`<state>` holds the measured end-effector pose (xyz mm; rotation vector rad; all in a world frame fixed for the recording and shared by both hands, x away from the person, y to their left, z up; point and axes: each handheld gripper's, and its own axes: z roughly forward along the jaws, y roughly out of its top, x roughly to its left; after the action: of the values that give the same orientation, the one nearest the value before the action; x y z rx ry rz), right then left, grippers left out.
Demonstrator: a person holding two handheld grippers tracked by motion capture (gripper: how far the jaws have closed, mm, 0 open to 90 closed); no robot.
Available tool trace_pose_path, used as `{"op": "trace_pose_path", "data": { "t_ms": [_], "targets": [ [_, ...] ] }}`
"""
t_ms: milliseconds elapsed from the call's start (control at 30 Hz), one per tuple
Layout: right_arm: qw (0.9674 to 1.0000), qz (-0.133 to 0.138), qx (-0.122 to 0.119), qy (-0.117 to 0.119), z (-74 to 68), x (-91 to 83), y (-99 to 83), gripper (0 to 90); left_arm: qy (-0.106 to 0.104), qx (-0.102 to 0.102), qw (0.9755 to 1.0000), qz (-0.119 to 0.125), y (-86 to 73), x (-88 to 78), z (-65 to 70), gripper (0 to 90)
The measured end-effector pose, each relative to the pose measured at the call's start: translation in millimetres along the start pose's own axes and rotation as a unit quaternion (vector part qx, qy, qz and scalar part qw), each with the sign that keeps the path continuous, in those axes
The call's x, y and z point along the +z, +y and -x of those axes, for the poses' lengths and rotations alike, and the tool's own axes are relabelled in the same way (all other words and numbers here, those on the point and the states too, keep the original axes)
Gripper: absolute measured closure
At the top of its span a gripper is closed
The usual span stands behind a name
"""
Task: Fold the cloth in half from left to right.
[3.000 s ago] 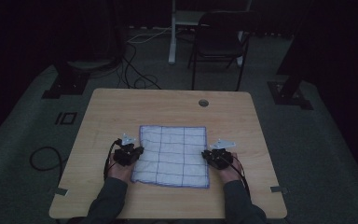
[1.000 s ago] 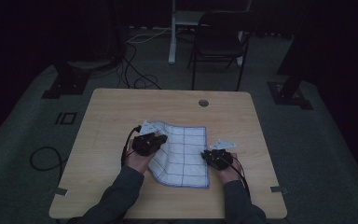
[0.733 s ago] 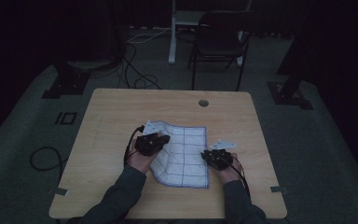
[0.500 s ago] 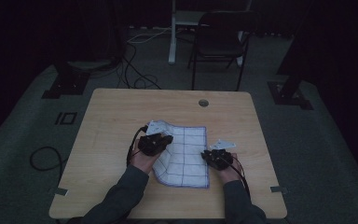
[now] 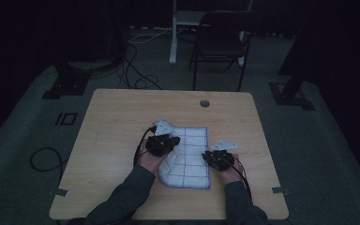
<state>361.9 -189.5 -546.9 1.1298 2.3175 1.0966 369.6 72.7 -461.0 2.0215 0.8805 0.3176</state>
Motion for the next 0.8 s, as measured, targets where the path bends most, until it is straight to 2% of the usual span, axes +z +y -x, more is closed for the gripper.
{"op": "trace_pose_path", "data": {
  "t_ms": [167,333,567,800],
  "targets": [
    [1.0,0.0,-0.001,-0.001,-0.4,0.0,0.1,76.8,-0.002,0.004,1.0,-0.003,1.3,5.4,3.2,87.5],
    [0.9998,-0.005,-0.013,-0.011,-3.1,-2.5,0.9,70.1,-0.006,0.008,0.9999,-0.008,2.3,10.6,6.3,87.5],
    [0.9997,-0.008,-0.005,-0.021,1.7,-11.2,-2.5,69.9,-0.01,0.011,0.9998,-0.014,2.8,18.3,9.0,87.5],
    [0.9996,-0.014,-0.002,-0.022,2.7,-9.5,-3.8,70.0,-0.014,0.012,0.9996,-0.02,2.4,24.1,10.3,87.5]
  ]
}}
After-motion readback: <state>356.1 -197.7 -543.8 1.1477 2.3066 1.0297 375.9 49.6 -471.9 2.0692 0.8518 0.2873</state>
